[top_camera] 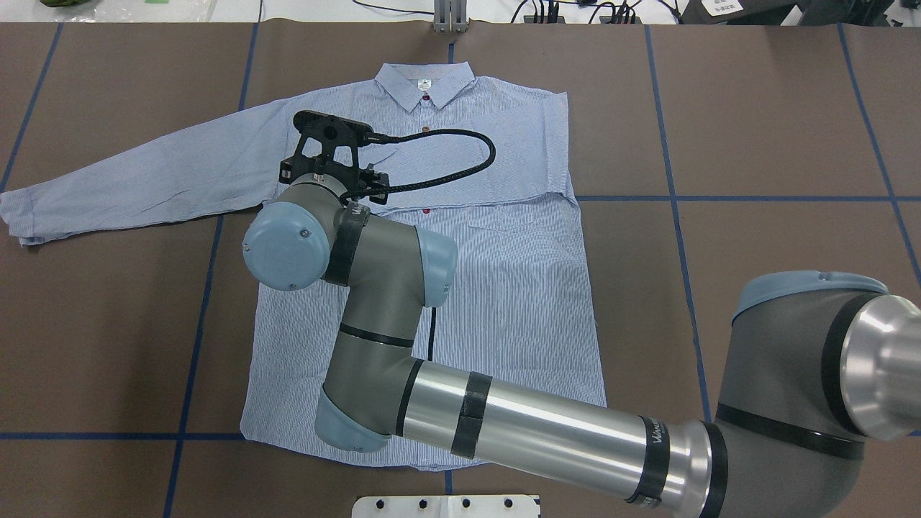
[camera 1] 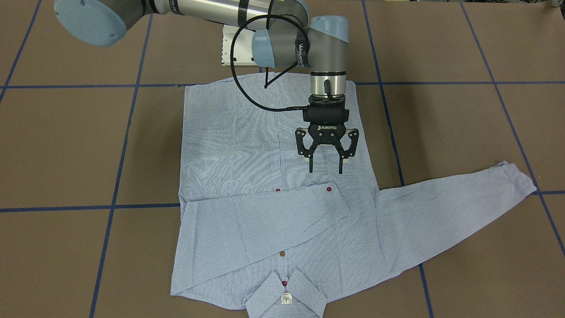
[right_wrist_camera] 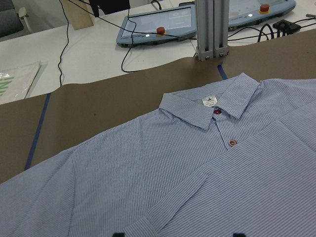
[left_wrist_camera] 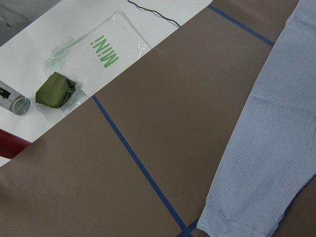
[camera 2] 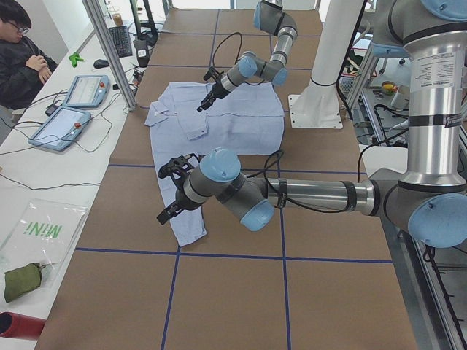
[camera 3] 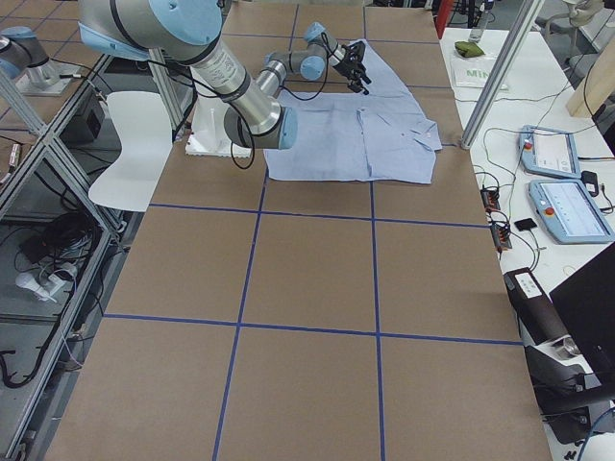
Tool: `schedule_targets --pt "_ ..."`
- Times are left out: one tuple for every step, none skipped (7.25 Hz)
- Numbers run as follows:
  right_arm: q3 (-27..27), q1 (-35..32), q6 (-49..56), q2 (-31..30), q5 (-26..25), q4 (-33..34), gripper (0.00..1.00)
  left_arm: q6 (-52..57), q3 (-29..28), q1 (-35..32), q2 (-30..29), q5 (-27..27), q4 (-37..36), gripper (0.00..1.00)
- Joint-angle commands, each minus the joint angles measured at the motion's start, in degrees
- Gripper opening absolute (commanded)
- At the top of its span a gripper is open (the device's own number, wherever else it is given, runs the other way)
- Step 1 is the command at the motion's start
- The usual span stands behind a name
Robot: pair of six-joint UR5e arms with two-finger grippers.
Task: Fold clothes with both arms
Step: 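Carry the grasped sleeve across the shirt body toward the collar, then release the sleeve on the shirt and raise the right gripper away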
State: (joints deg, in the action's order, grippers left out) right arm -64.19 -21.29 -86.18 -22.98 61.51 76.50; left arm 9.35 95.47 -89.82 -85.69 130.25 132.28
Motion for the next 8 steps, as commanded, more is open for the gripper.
schedule_targets --pt "-0.4 -2.2 0.1 0.1 5.3 2.8 0.99 -0.1 -0.1 0.0 0.0 -0.1 0.0 1.00" --pt "-0.9 -6.5 1.1 -0.5 16.8 5.9 0.99 0.0 -0.1 0.3 -0.3 -0.1 0.1 1.00" --pt "-7.2 -10.2 5.4 -4.8 24.5 8.4 0.99 -0.2 -1.3 0.6 -0.1 0.0 1.9 1.00" --pt "-17.4 -12.5 10.3 -12.4 26.8 10.0 0.99 -0.1 -5.2 1.3 -0.2 -0.1 3.7 1.00" --pt "-26.3 -16.0 16.0 -18.5 31.3 13.8 0.99 -1.9 -10.8 1.4 -0.2 0.0 11.1 1.00" --pt "-34.1 -20.8 23.4 -24.1 37.5 17.6 0.99 -11.2 -14.4 3.8 -0.2 -0.2 19.2 1.00" --pt "-38.9 -24.6 30.7 -29.5 41.8 18.0 0.99 -19.6 -17.2 6.9 -0.1 -0.4 25.1 1.00" --pt "-42.6 -27.6 37.2 -34.9 45.5 17.5 0.99 -25.8 -21.2 8.9 -0.1 -0.5 31.1 1.00"
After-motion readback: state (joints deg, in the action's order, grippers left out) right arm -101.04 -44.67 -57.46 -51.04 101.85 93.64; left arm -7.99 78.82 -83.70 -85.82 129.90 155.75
